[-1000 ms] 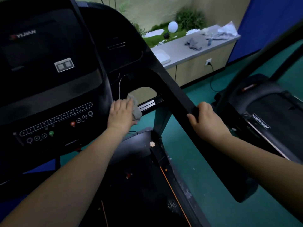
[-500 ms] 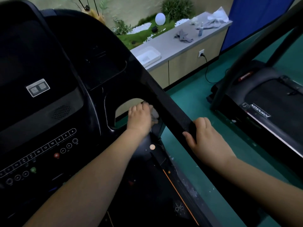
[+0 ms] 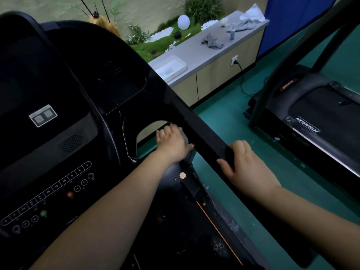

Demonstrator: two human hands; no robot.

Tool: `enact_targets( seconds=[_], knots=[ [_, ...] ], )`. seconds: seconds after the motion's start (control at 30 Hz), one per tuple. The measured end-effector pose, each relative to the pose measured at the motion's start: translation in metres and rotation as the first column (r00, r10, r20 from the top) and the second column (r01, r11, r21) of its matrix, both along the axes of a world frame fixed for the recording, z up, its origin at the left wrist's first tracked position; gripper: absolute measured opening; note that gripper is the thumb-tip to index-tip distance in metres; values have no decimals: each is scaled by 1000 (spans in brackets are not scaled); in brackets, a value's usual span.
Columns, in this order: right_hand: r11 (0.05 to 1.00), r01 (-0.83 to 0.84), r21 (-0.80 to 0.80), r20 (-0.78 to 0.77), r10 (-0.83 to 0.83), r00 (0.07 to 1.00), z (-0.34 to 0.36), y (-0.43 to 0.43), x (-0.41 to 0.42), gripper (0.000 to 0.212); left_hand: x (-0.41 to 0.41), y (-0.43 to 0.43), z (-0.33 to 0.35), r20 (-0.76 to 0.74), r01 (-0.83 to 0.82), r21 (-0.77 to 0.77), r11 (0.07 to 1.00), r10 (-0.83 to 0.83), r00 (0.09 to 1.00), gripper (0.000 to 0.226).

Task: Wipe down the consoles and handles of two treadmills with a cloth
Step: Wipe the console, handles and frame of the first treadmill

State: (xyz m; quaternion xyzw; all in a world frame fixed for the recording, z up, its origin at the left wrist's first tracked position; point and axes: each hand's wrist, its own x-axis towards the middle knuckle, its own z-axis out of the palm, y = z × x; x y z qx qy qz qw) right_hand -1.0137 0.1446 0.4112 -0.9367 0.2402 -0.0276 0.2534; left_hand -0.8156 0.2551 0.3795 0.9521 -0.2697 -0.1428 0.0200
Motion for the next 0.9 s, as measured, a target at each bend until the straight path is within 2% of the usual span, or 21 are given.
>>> enact_targets(
  seconds=[0.07, 0.13, 0.3, 0.43, 0.5, 0.63, 0.77, 0.9],
  knots=[
    [1000, 13, 10, -5, -13, 1000, 1, 0, -1, 38, 14, 9, 4, -202, -50, -141, 989, 20, 979, 73],
    [1000, 18, 7, -10, -18, 1000, 1, 1, -1, 38, 26, 28, 1, -316, -105, -227, 968, 29, 948, 69],
    [1000, 30, -5, -4, -30, 1000, 3, 2, 0, 38, 19, 32, -4, -188, -111, -189, 976, 75, 979, 68],
    [999, 39, -19, -12, -39, 999, 1, 2, 1, 37, 23, 4, 2, -212, -90, -101, 991, 67, 975, 72],
    [999, 41, -24, -10, -42, 999, 1, 2, 1, 37, 21, 1, 1, -136, -53, -94, 994, 40, 990, 72],
    [998, 47, -43, -15, -48, 999, 6, 6, 0, 38, 4, 19, -10, 156, 139, -50, 989, -130, 979, 69],
    [998, 40, -40, -11, -40, 999, 7, 5, 0, 40, 2, 53, -5, 247, 242, 63, 968, -250, 936, 66],
    [998, 43, -39, -5, -43, 999, 7, 5, -1, 40, -8, 113, 1, 380, 253, 194, 948, -310, 871, 68]
  ],
)
